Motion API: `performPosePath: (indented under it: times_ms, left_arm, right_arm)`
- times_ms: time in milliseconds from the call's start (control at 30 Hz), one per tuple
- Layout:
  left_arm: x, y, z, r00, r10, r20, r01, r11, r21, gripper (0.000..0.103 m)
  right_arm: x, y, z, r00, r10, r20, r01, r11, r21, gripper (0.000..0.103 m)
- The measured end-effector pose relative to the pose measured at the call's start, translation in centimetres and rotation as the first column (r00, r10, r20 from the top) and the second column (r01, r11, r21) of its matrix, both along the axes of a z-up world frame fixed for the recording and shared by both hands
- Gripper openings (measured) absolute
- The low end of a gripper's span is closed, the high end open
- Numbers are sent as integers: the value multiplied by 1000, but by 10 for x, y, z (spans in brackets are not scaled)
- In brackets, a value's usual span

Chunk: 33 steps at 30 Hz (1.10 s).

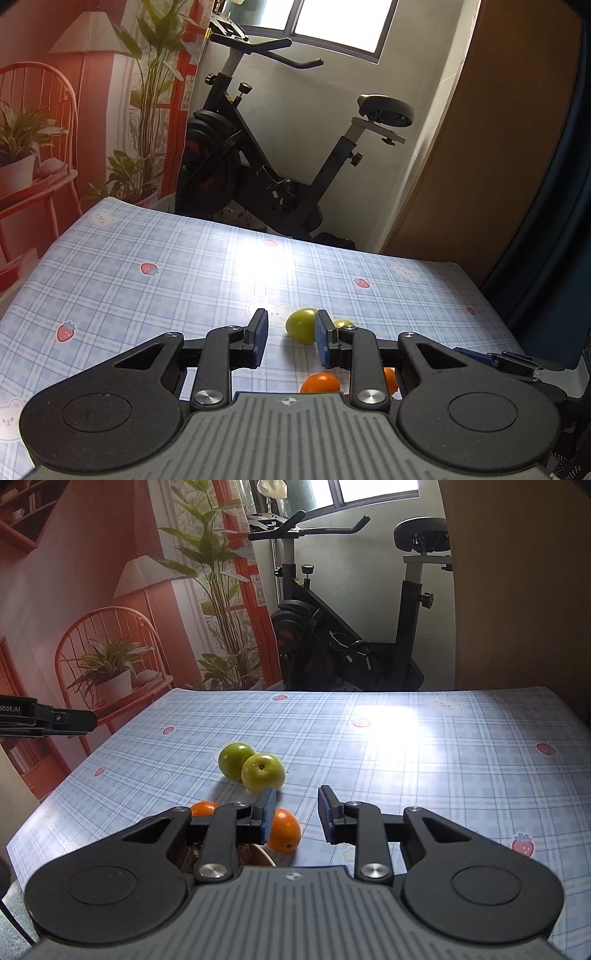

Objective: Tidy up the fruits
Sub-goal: 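Move the open left gripper to an orange tangerine on the table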

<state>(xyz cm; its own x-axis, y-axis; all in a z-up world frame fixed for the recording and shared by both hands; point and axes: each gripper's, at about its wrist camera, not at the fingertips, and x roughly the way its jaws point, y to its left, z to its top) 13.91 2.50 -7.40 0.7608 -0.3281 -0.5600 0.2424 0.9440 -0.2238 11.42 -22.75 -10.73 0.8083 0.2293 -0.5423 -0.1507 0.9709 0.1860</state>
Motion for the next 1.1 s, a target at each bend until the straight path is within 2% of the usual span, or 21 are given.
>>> performPosePath:
  times_ms: [133,200,333,500,700,767,833,933,1100]
  left_arm:
    - [10,-13,-6,999,-38,-11,38,999,32,29]
    - [16,-15,-11,998,-56,-42,57,998,20,29]
    - [26,-9,-21,991,-80,-105,74,996,-57,29]
    - [34,-8,-30,989,-72,-132,65,996,-56,29]
    - [45,-12,-41,982,-89,-166,82,995,-48,29]
    - [50,-14,-45,978,-101,-183,94,994,-46,34]
    - [56,-16,-53,972,-115,-207,108,993,-43,51]
    - [64,-19,-62,961,-127,-246,117,992,-56,51]
    - [66,-24,-68,955,-137,-263,126,990,-57,51]
  right_arm:
    - [17,4,-10,998,56,-18,-56,998,-26,29]
    - [24,4,-16,996,80,-42,-81,996,-23,29]
    - [39,0,-29,988,105,-113,-101,994,39,29]
    - [50,0,-37,979,123,-160,-113,991,75,30]
    - [58,0,-44,971,134,-197,-110,986,125,37]
    - [58,-1,-44,970,132,-202,-105,985,139,37]
    - [58,-3,-44,971,120,-209,-87,984,158,38]
    - [57,-4,-47,966,120,-227,-76,978,196,39]
    - [57,2,-50,963,117,-243,-70,979,194,40]
